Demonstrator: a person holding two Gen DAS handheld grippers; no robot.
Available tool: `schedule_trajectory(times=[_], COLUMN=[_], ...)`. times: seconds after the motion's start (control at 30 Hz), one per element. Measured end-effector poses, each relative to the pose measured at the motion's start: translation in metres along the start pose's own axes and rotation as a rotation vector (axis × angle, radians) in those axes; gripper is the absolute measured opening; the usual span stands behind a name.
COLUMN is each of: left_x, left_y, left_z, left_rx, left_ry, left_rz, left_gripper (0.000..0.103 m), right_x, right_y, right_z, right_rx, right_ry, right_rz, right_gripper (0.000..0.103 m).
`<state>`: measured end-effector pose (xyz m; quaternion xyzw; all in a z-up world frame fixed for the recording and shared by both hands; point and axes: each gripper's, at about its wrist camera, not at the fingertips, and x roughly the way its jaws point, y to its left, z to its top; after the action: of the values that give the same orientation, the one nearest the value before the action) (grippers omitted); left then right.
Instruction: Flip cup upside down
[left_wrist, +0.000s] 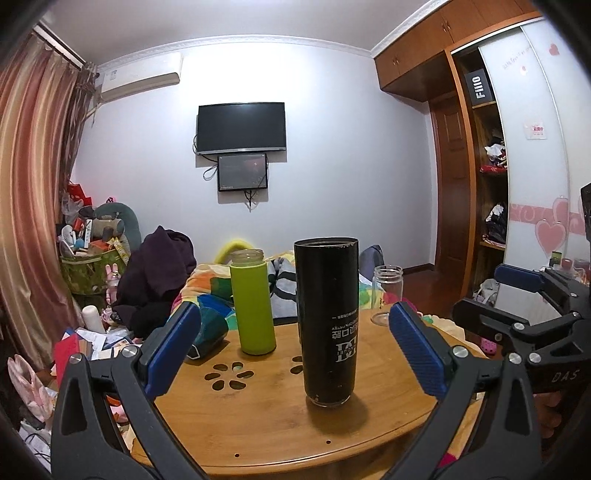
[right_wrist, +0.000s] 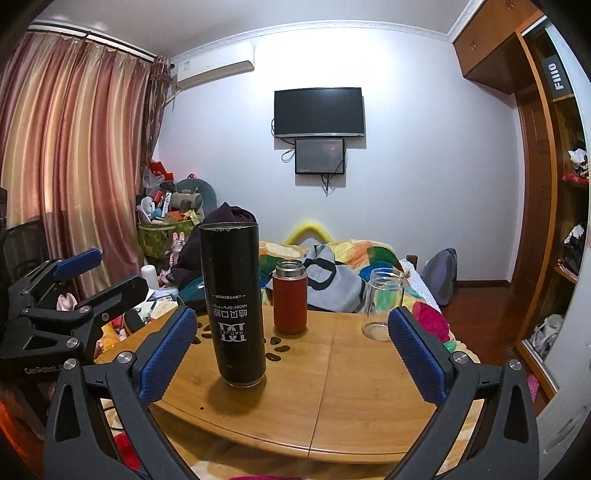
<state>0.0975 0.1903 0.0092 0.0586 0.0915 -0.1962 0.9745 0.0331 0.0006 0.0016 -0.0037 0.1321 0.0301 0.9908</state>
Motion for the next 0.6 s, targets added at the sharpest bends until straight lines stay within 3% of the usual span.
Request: schedule_trajectory(times=[0.6], left_x=[-0.0010], left_y=[-0.0036], left_z=[-0.0016], left_rx=[-0.002], left_ry=[-0.006], left_rz=[-0.002], left_gripper=[0.103], right_x=[-0.0021], right_y=[-0.0024], right_z=[-0.0005], right_rx=[0.013], right_ry=[-0.008], right_rz=[-0.004], right_gripper=[0.103])
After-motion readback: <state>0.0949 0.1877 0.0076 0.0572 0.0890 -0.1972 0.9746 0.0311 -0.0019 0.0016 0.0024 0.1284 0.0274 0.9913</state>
